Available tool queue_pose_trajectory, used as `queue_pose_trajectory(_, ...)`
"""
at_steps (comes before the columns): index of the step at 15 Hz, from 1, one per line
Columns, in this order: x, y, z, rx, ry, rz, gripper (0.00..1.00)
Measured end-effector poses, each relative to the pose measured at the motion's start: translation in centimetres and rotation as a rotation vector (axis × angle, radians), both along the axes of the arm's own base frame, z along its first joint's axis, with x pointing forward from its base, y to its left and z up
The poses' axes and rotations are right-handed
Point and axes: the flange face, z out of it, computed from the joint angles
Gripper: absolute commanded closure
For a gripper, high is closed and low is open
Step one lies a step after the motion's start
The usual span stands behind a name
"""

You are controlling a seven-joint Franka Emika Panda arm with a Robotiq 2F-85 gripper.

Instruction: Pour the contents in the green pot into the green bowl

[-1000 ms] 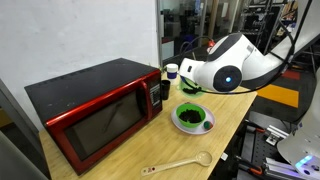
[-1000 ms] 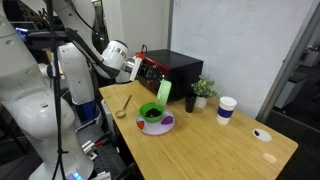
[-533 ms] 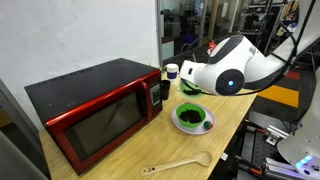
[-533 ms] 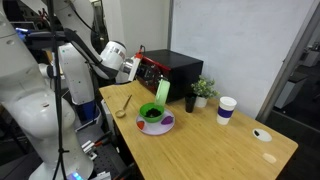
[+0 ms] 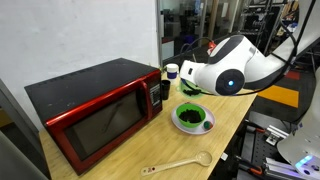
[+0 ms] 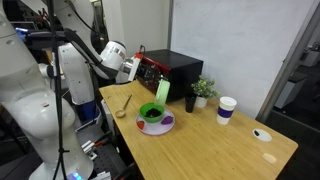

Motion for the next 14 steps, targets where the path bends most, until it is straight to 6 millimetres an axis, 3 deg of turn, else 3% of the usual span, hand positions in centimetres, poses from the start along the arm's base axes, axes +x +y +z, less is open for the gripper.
queue_pose_trajectory(7,0.3,0.2,0.2,-0.142,-0.054,0.056,0.98)
queue_pose_trajectory(14,-0.8,3.4,-0.6,-0.308,-0.116,0.127,0.98)
